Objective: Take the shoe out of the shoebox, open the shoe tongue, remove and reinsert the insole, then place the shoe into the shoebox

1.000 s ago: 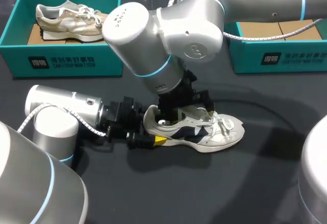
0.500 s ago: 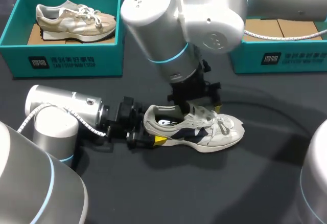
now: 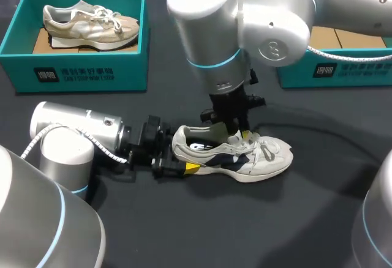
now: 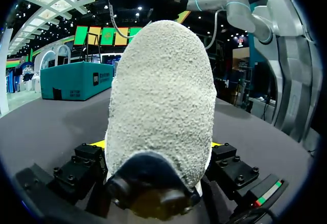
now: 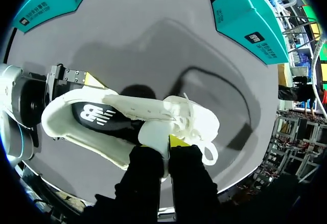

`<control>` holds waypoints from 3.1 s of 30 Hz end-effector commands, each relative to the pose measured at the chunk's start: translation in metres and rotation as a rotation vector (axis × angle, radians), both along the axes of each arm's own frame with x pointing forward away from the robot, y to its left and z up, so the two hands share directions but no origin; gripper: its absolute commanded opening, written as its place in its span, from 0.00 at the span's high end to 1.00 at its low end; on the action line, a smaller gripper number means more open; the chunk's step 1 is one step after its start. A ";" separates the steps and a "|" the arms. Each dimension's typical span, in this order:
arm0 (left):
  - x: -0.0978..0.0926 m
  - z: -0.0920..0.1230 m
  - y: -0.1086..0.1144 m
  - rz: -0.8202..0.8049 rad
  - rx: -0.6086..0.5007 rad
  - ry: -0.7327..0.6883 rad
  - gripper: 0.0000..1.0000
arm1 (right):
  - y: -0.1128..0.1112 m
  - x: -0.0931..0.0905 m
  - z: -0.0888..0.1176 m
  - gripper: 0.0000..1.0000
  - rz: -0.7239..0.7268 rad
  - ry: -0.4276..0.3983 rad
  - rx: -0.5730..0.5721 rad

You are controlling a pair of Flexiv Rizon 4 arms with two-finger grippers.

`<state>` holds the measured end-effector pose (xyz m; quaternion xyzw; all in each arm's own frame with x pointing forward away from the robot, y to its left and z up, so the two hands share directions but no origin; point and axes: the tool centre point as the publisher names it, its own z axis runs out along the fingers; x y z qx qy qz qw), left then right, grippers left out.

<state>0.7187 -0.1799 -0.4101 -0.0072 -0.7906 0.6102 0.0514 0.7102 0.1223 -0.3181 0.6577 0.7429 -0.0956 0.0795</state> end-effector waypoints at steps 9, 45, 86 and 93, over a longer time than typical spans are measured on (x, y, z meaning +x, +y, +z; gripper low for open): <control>0.001 -0.002 -0.002 0.003 0.001 -0.001 1.00 | -0.052 -0.003 0.010 1.00 0.147 0.023 0.296; 0.001 -0.002 -0.002 0.003 0.001 -0.001 1.00 | -0.106 -0.017 0.006 1.00 0.121 -0.012 0.453; 0.001 -0.002 -0.002 0.003 0.001 -0.001 1.00 | -0.141 -0.013 -0.020 0.00 0.113 -0.045 0.461; 0.001 -0.002 -0.002 0.003 0.001 -0.001 1.00 | -0.147 -0.014 -0.027 0.00 0.081 -0.040 0.443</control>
